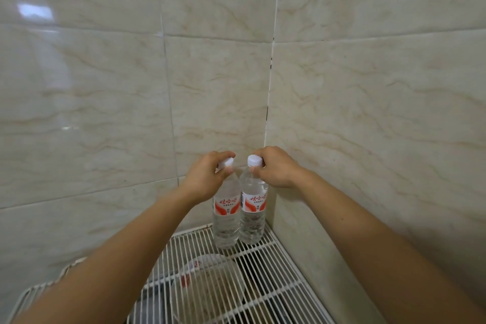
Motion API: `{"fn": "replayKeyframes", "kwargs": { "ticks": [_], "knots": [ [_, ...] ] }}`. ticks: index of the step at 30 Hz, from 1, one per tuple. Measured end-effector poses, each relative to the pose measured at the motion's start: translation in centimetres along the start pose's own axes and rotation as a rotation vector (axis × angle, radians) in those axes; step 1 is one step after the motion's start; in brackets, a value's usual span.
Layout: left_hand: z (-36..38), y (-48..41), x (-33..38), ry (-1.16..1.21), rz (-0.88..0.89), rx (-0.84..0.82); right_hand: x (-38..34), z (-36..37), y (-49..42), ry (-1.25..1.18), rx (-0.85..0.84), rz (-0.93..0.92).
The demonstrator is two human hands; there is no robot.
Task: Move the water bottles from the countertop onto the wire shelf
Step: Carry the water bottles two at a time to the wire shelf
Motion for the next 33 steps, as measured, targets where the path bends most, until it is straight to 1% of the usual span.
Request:
{"fn": "replayKeyframes", "kwargs": {
  "ticks": [8,16,18,20,22,24,26,29,33],
  "knots": [
    [0.5,0.5,-0.3,0.024,-0.015,0.026,0.2,0.1,0.3,0.039,0.038,0.056],
    [1.5,1.8,-0.4,-0.056,-0.054,-0.06,0.7,1.1,1.2,0.023,0.066,0.072],
    [1.1,2.7,-0.6,-0.069,-0.058,-0.048,0.8,1.2,1.7,0.104,0.089,0.074],
    [0.5,4.0,-1.2,-0.102,-0.076,-0.028,0.5,0.7,2.4,0.203,0.167,0.067],
    [-0.5,5.7,-2.2,-0.133,-0.105,0.004,-0.9,0.1,3.3,0.224,0.271,0.019],
    [-1.9,7.8,-3.6,-0.159,-0.14,0.056,-3.3,0.2,4.1,0.195,0.356,-0.061],
    [-3.6,10.4,-5.3,-0.184,-0.182,0.093,-6.7,1.4,4.8,0.184,0.389,-0.17],
    [-6.7,15.5,-8.1,-0.232,-0.256,0.145,-12.5,5.8,5.8,0.175,0.344,-0.334],
    [-11.8,24.7,-11.9,-0.305,-0.384,0.207,-20.7,14.4,8.0,0.103,0.172,-0.453]
  ]
}}
Point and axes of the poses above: each hand's wrist, its own y-axis away from the middle knuckle, its own z-axis out of the palm, x = y × z, the point moved 8 cm from there along -y, towards the middle knuckle, and after that the axes turned 3 degrees about -x, right-handed, at the moved point
